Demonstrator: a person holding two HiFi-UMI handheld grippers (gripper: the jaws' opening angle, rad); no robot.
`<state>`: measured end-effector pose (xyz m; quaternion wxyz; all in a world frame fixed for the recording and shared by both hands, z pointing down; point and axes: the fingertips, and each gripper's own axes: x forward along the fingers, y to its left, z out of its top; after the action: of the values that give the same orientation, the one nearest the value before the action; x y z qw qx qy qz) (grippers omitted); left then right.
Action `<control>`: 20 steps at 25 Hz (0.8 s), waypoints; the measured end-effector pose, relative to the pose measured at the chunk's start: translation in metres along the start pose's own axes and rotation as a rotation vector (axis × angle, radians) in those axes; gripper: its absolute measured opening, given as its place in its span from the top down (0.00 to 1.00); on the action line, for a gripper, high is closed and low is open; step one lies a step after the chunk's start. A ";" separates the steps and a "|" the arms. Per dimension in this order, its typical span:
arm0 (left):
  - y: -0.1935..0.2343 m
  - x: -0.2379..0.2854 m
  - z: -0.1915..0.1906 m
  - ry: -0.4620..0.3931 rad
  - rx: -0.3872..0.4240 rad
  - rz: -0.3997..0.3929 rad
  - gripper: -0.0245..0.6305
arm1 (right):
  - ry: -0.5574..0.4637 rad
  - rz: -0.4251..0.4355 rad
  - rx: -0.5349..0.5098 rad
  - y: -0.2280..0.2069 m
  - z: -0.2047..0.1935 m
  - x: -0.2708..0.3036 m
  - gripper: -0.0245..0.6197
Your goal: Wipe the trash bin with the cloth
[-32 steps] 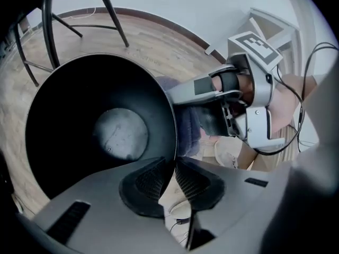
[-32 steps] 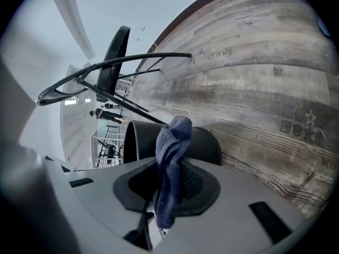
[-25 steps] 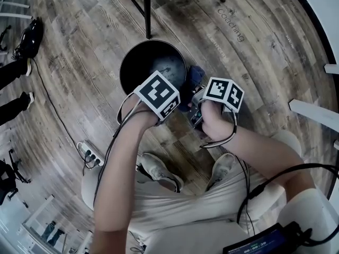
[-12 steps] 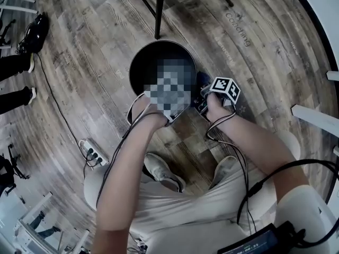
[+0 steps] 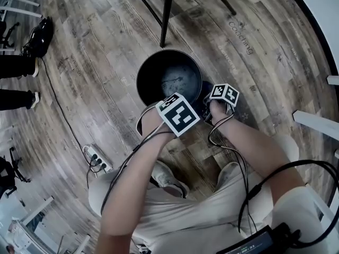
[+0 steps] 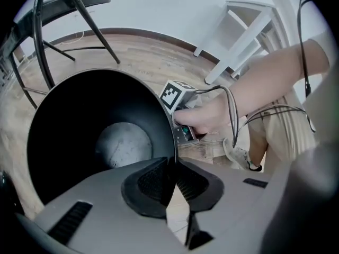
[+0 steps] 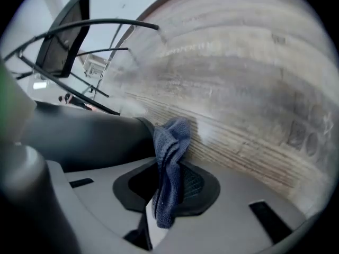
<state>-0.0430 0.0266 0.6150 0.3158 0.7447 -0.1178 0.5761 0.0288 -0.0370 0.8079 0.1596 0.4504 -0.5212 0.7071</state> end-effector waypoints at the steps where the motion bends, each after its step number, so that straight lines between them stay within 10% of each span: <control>1: 0.000 0.000 0.000 0.003 -0.001 -0.007 0.89 | -0.018 -0.035 -0.032 -0.001 0.003 -0.006 0.86; 20: 0.032 -0.009 0.031 -0.139 -0.339 0.063 0.90 | -0.023 0.212 -0.006 0.099 0.008 -0.105 0.86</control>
<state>-0.0386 -0.0182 0.6131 0.4094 0.7147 -0.2579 0.5050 0.0206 -0.0581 0.6651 0.0789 0.4005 -0.5698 0.7132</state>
